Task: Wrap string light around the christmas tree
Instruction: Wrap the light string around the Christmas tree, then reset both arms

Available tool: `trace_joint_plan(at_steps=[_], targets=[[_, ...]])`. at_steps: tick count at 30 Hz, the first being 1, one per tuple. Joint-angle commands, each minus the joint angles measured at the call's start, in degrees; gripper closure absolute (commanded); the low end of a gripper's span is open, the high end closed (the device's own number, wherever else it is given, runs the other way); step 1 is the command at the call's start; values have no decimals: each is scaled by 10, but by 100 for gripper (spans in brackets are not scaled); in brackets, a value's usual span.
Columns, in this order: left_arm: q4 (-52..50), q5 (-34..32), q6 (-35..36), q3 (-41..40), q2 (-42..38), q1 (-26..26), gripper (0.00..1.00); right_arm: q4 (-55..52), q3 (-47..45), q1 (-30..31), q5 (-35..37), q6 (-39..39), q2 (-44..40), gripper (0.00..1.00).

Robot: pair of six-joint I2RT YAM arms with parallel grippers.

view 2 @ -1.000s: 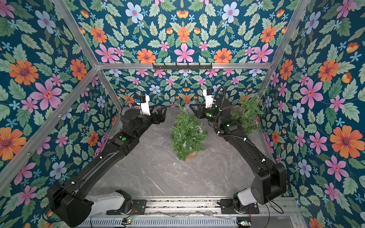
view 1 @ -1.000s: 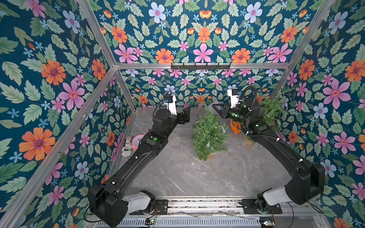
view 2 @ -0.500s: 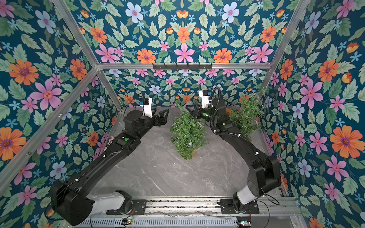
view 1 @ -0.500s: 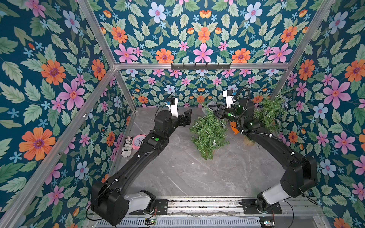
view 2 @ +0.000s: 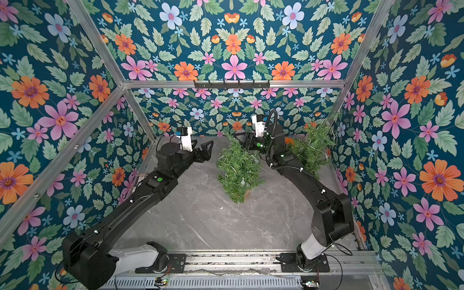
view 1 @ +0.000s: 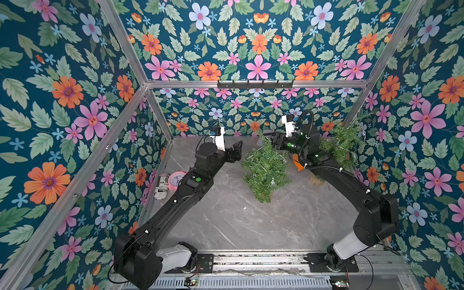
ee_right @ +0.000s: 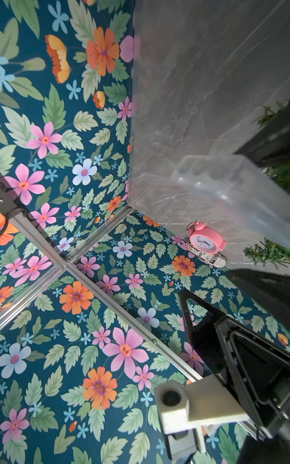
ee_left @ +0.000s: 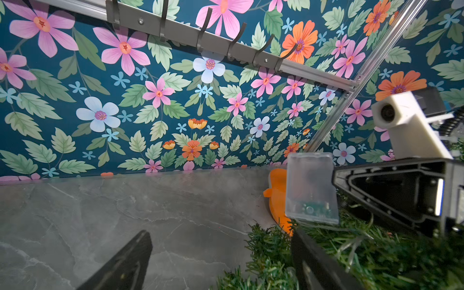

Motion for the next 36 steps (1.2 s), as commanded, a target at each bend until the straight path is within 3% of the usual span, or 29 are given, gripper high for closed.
trace_joint_plan(at_steps=[1, 2, 15, 22, 30, 33, 36], targets=[[8, -14, 6, -4, -6, 1, 11, -19, 15, 1, 24, -25, 0, 9], [8, -17, 7, -5, -8, 1, 11, -23, 17, 1, 28, -32, 0, 1], [22, -78, 18, -39, -38, 2, 3, -102, 76, 1, 114, -111, -20, 1], [3, -135, 36, -40, -82, 2, 1, -138, 88, 1, 151, -160, -102, 1], [19, -232, 75, -108, -195, 2, 0, -108, -64, 1, 192, -246, -326, 1], [33, -243, 90, -152, -224, 2, 0, -86, -167, 1, 176, -275, -421, 1], [39, -295, 76, -193, -237, 2, 1, -48, -283, 1, 160, -310, -509, 1]])
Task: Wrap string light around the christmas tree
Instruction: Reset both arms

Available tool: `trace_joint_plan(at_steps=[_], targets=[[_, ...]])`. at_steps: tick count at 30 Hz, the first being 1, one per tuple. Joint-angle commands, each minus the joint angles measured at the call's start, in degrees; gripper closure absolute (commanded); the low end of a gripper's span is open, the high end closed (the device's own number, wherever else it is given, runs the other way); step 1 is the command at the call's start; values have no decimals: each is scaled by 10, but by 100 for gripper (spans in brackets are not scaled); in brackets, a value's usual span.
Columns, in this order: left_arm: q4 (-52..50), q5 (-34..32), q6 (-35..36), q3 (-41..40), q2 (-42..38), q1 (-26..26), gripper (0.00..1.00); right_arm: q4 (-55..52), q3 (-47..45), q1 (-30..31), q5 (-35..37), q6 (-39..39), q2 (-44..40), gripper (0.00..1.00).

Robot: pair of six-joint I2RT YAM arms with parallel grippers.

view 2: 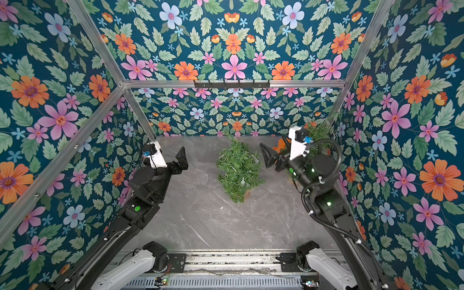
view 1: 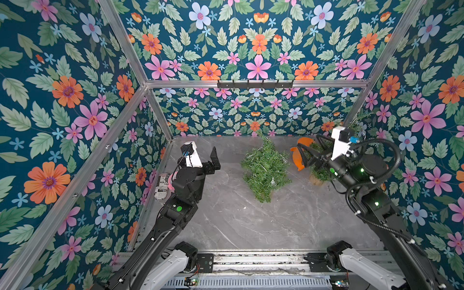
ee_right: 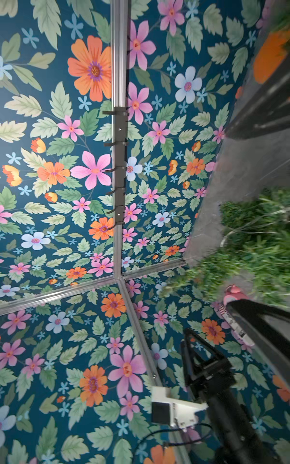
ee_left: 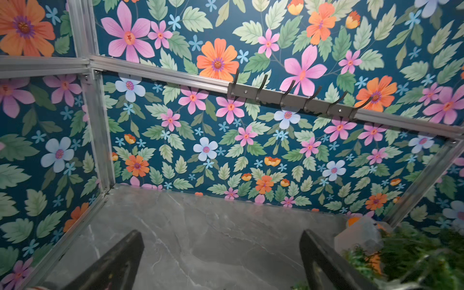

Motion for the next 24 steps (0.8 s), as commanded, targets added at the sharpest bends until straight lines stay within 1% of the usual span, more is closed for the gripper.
trace_joint_plan(at_steps=[1, 5, 7, 11, 13, 17, 20, 22, 24], targets=[[33, -69, 7, -45, -12, 0, 0, 53, -95, 0, -9, -58, -69, 1], [118, -111, 10, -143, -33, 0, 1, 82, -226, 1, 41, -57, -141, 1], [163, -130, 35, -184, -33, 0, 1, 95, -277, 1, 67, -62, -160, 1], [218, -199, 60, -237, -7, 0, 1, 117, -355, 1, 171, -55, -170, 1], [257, -227, 69, -259, 16, 1, 1, 143, -388, 0, 202, -70, -159, 1], [370, -248, 128, -309, 79, 7, 1, 206, -435, -1, 275, -70, -103, 1], [455, -240, 173, -342, 117, 22, 1, 275, -463, -7, 285, -88, -54, 1], [449, -224, 183, -339, 132, 40, 0, 302, -469, -14, 293, -98, -19, 1], [435, -207, 175, -330, 153, 69, 0, 331, -474, -27, 301, -98, 20, 1]])
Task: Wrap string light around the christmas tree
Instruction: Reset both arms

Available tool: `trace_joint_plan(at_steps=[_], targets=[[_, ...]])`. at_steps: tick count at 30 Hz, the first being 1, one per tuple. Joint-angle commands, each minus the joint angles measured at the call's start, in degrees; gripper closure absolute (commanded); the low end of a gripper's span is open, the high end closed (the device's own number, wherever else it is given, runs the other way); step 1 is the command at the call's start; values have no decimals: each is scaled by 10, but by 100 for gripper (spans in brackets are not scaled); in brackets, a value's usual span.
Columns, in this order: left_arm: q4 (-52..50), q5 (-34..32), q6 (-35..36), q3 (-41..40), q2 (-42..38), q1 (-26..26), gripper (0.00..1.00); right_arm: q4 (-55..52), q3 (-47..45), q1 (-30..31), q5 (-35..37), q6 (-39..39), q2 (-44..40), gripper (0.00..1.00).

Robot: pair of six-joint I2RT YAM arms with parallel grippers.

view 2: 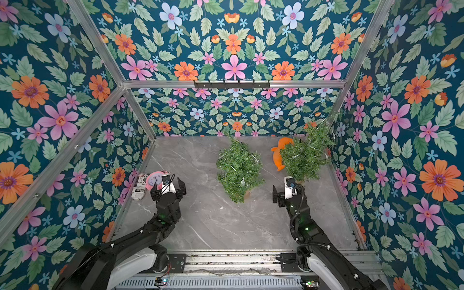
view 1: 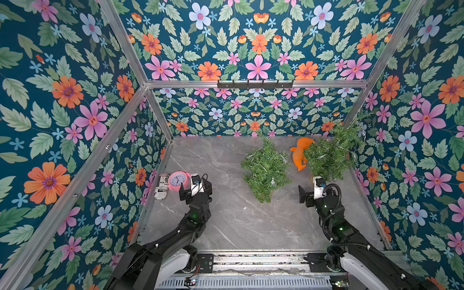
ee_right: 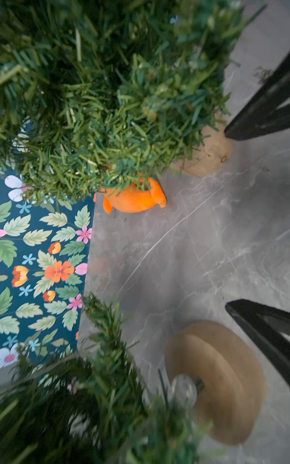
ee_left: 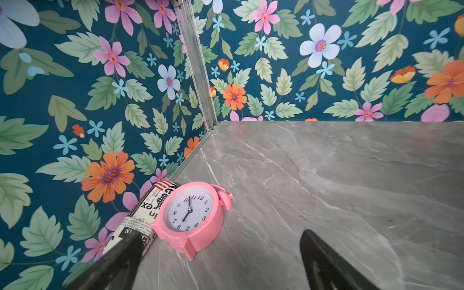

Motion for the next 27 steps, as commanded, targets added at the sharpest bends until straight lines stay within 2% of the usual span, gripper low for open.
trace_joint_plan(at_steps=[1, 7, 9, 12, 13, 15, 17, 20, 21, 23, 27], targets=[[53, 22, 15, 6, 29, 37, 1, 112, -9, -19, 39, -11, 49, 1], [99, 149, -52, -31, 82, 148, 1, 211, -19, -77, 0, 8, 163, 1], [84, 194, -45, -23, 84, 160, 1, 263, -19, -87, 2, 6, 208, 1], [157, 215, -50, -31, 119, 175, 1, 285, 2, -95, -5, -24, 256, 1], [181, 241, -48, -31, 133, 183, 1, 293, 7, -100, -13, -30, 270, 1], [231, 282, -45, -27, 169, 194, 1, 329, 4, -118, -37, -30, 307, 1], [272, 322, -43, -17, 219, 203, 1, 409, -10, -156, -71, -4, 355, 1], [372, 344, -30, -13, 317, 206, 1, 501, -18, -188, -94, 21, 421, 0], [398, 346, -23, -11, 332, 205, 1, 507, -23, -188, -101, 21, 420, 0], [284, 367, -29, 11, 295, 206, 1, 457, -15, -189, -96, 25, 397, 1], [247, 352, -35, 38, 304, 208, 0, 398, 18, -188, -67, 33, 399, 1]])
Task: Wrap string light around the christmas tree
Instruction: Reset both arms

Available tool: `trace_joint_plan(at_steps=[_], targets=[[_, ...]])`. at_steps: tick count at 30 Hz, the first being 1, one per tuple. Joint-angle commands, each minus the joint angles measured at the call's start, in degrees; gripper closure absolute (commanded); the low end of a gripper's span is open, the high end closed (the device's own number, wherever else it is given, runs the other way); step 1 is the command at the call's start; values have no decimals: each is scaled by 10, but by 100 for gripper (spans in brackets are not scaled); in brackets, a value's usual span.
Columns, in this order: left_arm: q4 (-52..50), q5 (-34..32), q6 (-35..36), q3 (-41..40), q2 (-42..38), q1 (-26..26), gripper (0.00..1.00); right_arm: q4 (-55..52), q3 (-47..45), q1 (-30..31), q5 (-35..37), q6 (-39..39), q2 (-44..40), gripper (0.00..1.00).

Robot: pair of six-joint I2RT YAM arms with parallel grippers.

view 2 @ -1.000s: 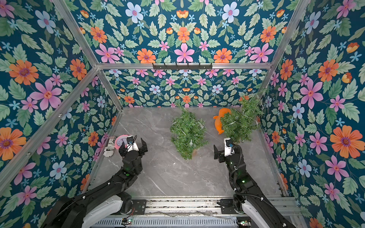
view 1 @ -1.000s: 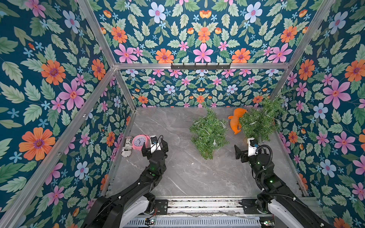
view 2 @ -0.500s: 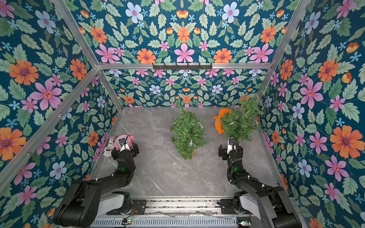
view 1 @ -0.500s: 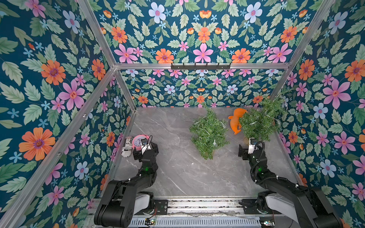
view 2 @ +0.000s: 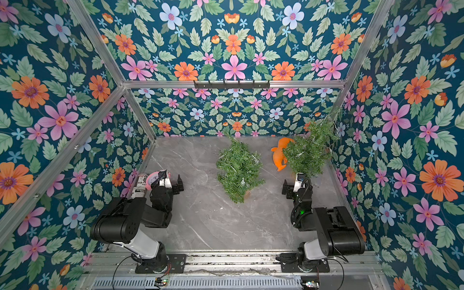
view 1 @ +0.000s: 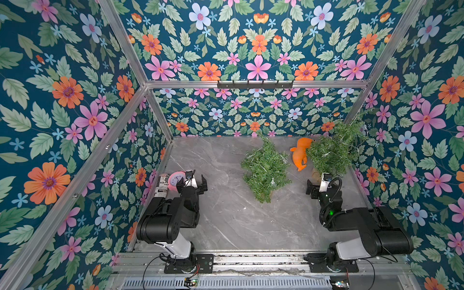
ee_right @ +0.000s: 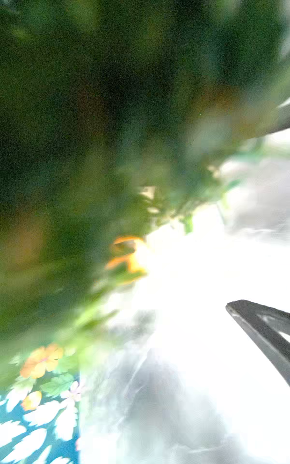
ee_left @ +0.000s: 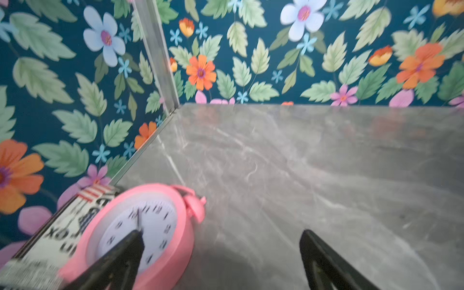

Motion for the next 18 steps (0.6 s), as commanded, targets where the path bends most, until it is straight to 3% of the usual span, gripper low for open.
trace_joint_plan(at_steps=[1, 4, 18], targets=[[-23, 6, -2, 8, -3, 3, 1, -26, 30, 0, 15, 10, 5, 1], [-24, 3, -4, 10, -2, 3, 0, -122, 63, -16, -20, 23, -7, 1], [-26, 0, -6, 12, -1, 4, 0, -105, 60, -17, -26, 20, -1, 1]])
